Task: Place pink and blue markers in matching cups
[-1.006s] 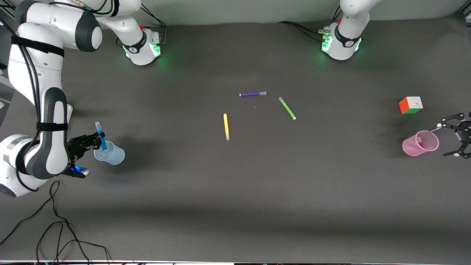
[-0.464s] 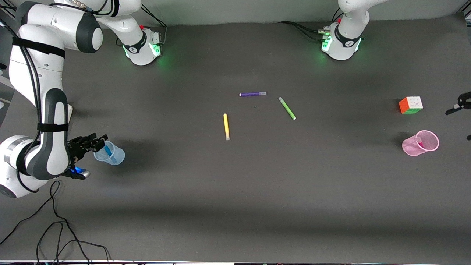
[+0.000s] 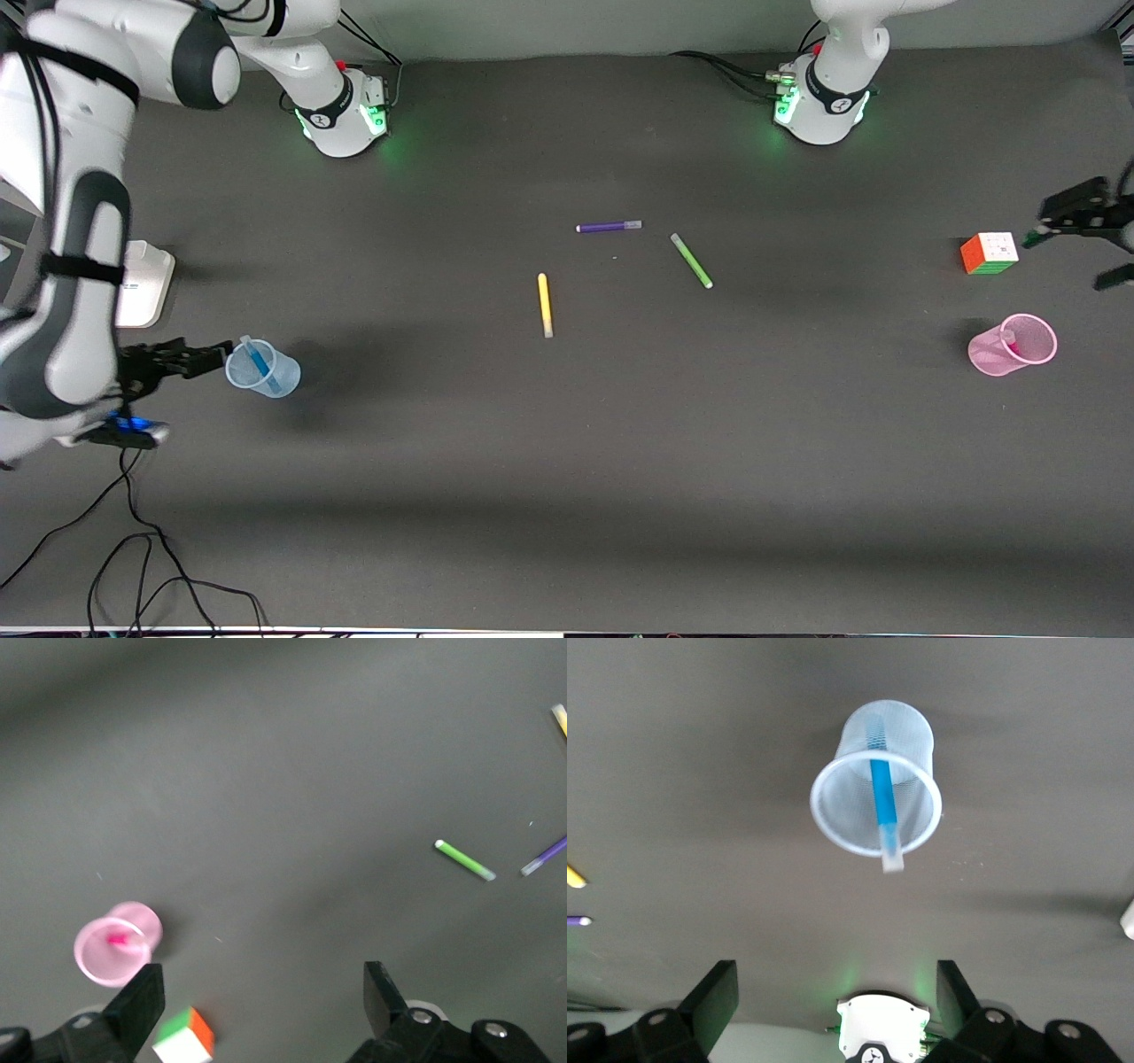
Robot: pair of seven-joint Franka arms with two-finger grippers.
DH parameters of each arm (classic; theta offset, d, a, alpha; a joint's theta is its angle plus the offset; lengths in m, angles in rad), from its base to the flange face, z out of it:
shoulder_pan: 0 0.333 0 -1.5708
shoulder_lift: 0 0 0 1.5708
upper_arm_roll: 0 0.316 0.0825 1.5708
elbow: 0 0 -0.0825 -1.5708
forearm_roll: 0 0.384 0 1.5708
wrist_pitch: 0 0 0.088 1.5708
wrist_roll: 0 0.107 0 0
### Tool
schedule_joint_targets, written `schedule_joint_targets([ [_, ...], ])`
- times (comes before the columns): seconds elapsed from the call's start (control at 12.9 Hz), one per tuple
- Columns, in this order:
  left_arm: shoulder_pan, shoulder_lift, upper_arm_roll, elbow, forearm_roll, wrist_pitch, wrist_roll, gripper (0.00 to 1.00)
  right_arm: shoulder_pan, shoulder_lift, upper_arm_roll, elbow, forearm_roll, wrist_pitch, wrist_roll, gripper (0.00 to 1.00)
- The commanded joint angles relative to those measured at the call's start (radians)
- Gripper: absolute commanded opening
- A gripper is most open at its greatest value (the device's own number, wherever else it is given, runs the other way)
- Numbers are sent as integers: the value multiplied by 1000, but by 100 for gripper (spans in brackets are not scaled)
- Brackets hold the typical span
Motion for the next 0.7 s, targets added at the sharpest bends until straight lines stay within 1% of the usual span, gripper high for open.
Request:
schedule_joint_targets([
  [0.0,-21,-28,-73,-28,70,-35,-267,100,50,-155,-3,-30,-68,7,76,100],
  [0.08,-23,-25,-116,-28,108,-49,-379,100,87,-206,-5,-41,-102,30,111,100],
  [0.15,-23,-22,-170,-28,150,-70,-476,100,119,-262,-5,-82,-135,65,140,100],
  [0.23,-23,-19,-198,-33,162,-74,-527,100,159,-324,-5,-137,-165,117,156,100],
  [0.46,-26,3,-224,-51,162,-78,-553,100,206,-496,-3,-333,-200,282,178,100],
  [0.62,-24,0,-230,-46,162,-92,-549,100,209,-571,-3,-433,-205,364,178,100],
])
